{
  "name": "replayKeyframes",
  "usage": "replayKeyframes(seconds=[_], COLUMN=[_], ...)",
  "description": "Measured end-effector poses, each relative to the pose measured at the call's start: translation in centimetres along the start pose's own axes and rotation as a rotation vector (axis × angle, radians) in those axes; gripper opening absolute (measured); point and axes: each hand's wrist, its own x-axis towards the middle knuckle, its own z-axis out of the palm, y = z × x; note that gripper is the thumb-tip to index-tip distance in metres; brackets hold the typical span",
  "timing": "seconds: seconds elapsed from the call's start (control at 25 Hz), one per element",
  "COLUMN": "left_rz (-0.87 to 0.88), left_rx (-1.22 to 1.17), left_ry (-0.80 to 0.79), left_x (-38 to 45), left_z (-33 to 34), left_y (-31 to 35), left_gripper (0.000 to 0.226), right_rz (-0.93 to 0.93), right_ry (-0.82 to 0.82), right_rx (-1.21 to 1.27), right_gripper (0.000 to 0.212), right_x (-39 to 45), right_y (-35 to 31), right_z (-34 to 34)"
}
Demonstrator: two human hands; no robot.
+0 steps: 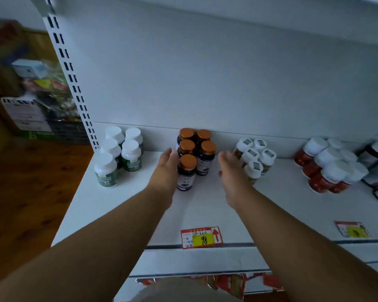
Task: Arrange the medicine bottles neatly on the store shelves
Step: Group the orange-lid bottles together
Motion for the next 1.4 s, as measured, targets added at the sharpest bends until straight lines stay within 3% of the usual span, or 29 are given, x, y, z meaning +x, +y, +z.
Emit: replayKeyframes(seconds=[0.08,0.16,0.24,0.36,0.56,0.68,0.8,0.96,1.08,1.24,1.4], left_rz=[-0.006,-0.085,-0.116,-0.085,-0.1,0.015,0.094,0.232,0.255,0.315,0.359], left_rx=[-0.072,-0.102,-0.129,-0.153,-0.104,0.051,0.352,0.762,0.855,0.909,0.899], left_ry=[0.019,-0.017,-0.016,0.028,0.022,0.099,0.191,0.077,0.01,0.089,0.141], left_x=[2.5,4.6,5.4,5.3,4.9,4.2,2.9,1.3,1.0,0.9,1.1], left_z=[0.8,0.8,0.9,1.6,1.1,0.0,-1.4,-2.1,-2.3,-2.2,-1.9], left_y=[-0.1,-0.8,-1.6,-1.4,-1.4,-2.1,-3.0,-3.6,-3.7,-4.4,-4.9], left_gripper=[0.06,0.071,0.064,0.044,0.046,0.035,0.049,0.047,0.058,0.059,0.047], right_rz=[-0.029,-0.06,-0.109,-0.194,-0.298,-0.401,-0.485,-0.499,-0.442,-0.429,-0.438], right_ry=[-0.134,-0.243,-0.294,-0.306,-0.252,-0.285,-0.221,-0.175,-0.16,-0.08,-0.231], right_rx=[-0.092,-0.089,-0.067,-0.084,-0.119,-0.211,-0.388,-0.444,-0.439,-0.478,-0.503], right_gripper=[0.087,0.068,0.053,0.047,0.038,0.036,0.04,0.037,0.041,0.041,0.032], right_x=[1.9,2.5,3.3,3.9,3.9,4.3,4.7,4.7,4.1,1.6,-1.7], right_y=[-0.4,-0.7,-0.3,0.4,0.9,2.2,2.7,2.6,2.4,3.7,4.4], right_z=[-0.1,0.3,0.6,1.0,1.0,0.1,-0.3,-0.3,-0.5,-0.9,0.4])
